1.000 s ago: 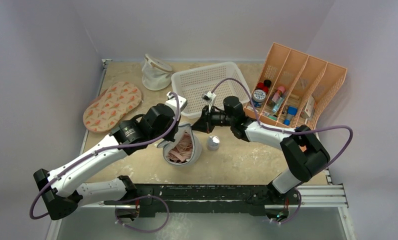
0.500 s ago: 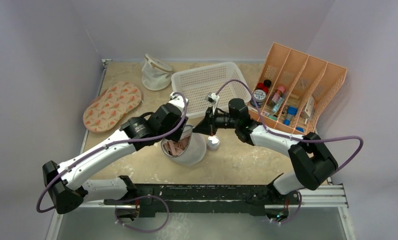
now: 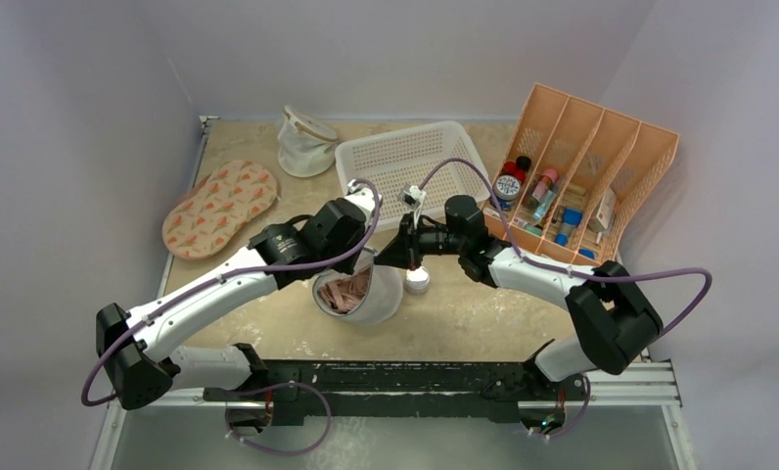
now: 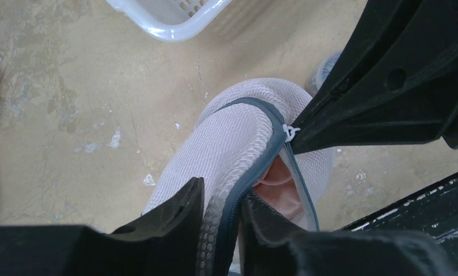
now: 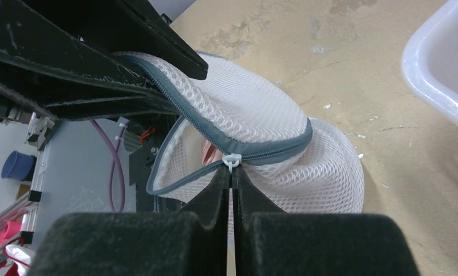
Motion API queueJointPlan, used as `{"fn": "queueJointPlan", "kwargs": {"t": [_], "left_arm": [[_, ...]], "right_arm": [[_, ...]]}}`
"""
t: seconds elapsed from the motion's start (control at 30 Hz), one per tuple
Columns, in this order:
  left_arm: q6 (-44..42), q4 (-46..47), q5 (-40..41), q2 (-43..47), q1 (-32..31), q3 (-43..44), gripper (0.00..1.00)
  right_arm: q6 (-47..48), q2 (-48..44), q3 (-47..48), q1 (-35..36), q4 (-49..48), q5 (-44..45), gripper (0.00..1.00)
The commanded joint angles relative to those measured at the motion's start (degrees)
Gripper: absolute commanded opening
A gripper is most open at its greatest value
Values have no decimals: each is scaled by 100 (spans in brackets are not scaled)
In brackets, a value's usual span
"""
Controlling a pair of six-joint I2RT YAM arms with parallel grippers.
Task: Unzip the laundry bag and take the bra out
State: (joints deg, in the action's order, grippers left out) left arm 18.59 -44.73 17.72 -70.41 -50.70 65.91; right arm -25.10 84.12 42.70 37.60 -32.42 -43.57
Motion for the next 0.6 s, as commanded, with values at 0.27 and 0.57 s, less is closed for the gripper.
{"fn": "queueJointPlan", "kwargs": {"t": [0.27, 0.57], "left_arm": [[-1331, -415, -734, 837, -5, 646, 0], [-1134, -222, -479, 1083, -9, 773, 0]], "right_arm": [[934, -96, 278, -316, 597, -554, 0], [1274, 283, 484, -663, 472, -565, 0]]}}
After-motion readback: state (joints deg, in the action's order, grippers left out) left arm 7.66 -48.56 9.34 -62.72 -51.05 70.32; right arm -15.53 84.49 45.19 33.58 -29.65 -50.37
